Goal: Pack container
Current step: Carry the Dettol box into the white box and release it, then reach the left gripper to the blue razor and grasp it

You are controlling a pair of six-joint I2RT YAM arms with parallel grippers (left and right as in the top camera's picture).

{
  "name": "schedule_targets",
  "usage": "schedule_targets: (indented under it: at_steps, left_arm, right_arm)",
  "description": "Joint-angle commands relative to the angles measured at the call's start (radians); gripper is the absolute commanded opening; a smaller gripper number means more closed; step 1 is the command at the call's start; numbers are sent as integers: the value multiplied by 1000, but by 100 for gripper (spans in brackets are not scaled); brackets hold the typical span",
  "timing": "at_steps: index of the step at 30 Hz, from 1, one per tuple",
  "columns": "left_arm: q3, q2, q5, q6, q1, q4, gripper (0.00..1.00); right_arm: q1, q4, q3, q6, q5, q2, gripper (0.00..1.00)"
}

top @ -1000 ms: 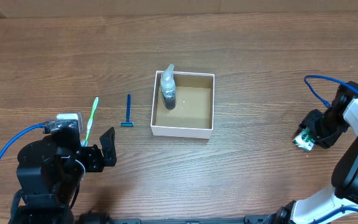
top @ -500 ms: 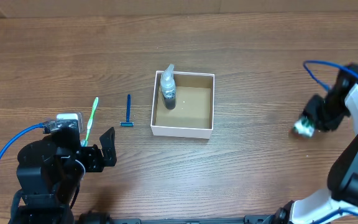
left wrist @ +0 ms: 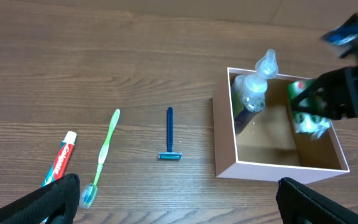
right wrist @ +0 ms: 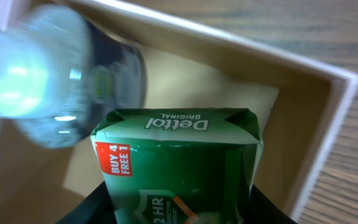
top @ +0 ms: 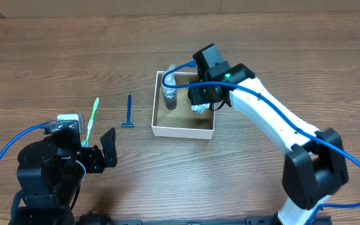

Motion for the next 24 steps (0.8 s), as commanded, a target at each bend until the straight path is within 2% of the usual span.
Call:
schedule_targets:
  at_steps: [1, 2, 4, 5, 8, 11, 14, 17, 21, 24]
  left_arm:
    - [24, 0, 11, -3, -3, 0, 100]
    - [24, 0, 11, -3, -3, -3, 100]
    - [24, 0, 11, -3, -3, -13, 100]
    - [24, 0, 11, -3, -3, -18, 100]
    - [24, 0, 11, -3, -3, -18, 100]
    - [24, 0, 11, -3, -3, -18, 100]
    - [24, 0, 11, -3, -3, -30, 100]
    - [24, 0, 3, -3, -3, -32, 100]
    - [55, 11, -13, -12, -4, -41, 100]
    - [237, 154, -78, -46, -4, -145, 100]
  right_arm:
    - [-2, 32, 8, 0, 3, -16, 66]
    - [-2, 42, 8, 0, 3, -16, 80]
    - [-2, 49, 8, 0, 3, -16, 83]
    - [-3, 56, 8, 0, 6, -16, 89]
    - [-3, 42, 16, 2, 72, -28, 86]
    - [-3, -51, 77, 53, 244, -124, 87]
    - [-37, -113, 96, 143, 401, -352, 93]
    - [-169, -231, 87, 268, 339, -510, 97]
    - [-313, -349, 14, 262, 309, -578, 98]
    - [-382, -333, -111, 204, 237, -583, 98]
